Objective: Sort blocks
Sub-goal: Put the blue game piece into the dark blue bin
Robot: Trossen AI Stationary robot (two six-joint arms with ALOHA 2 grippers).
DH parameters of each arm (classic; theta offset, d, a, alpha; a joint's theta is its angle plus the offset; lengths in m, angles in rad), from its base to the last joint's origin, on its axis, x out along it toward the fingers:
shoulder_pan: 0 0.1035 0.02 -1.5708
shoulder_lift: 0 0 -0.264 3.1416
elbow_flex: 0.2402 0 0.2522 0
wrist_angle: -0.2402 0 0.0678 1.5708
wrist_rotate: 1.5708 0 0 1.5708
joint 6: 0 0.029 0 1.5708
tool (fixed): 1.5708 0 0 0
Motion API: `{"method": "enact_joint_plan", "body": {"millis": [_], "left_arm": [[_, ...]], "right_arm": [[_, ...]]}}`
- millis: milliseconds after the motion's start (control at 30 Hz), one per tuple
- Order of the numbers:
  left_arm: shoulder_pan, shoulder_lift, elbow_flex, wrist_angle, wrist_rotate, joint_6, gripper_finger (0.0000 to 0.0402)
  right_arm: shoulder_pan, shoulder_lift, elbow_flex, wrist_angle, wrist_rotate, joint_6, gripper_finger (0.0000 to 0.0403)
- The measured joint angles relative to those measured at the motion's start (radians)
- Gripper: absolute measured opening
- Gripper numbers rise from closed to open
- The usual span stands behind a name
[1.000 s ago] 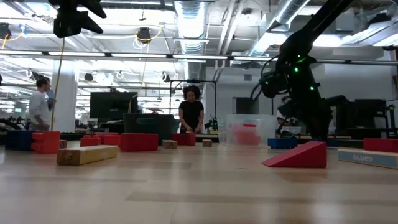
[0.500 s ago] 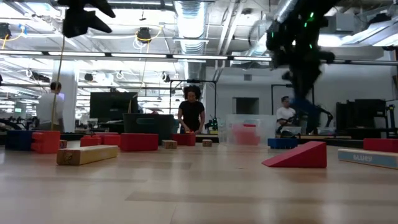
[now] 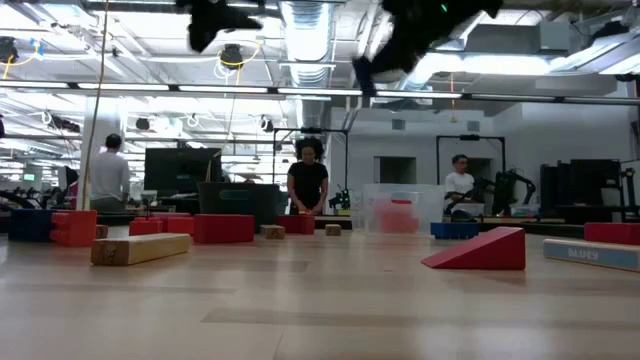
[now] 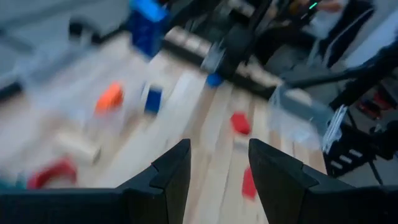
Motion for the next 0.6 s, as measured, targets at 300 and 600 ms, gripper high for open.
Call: {"method": "enact_joint_plan", "body": {"millis": [300,600], "left_arm": [[0.062,0.06,0.021,0.14,-0.004,0.093,0.0159],[0.116,0.174,0.206,0.036,0.012,0.201,0.0238]], "right_arm": [[0.076,0.0,0.0,0.444,-0.09,0.294,0.0093],[0.139,0.0,0.0,0.586,-0.092,0.362,0.0093]]}}
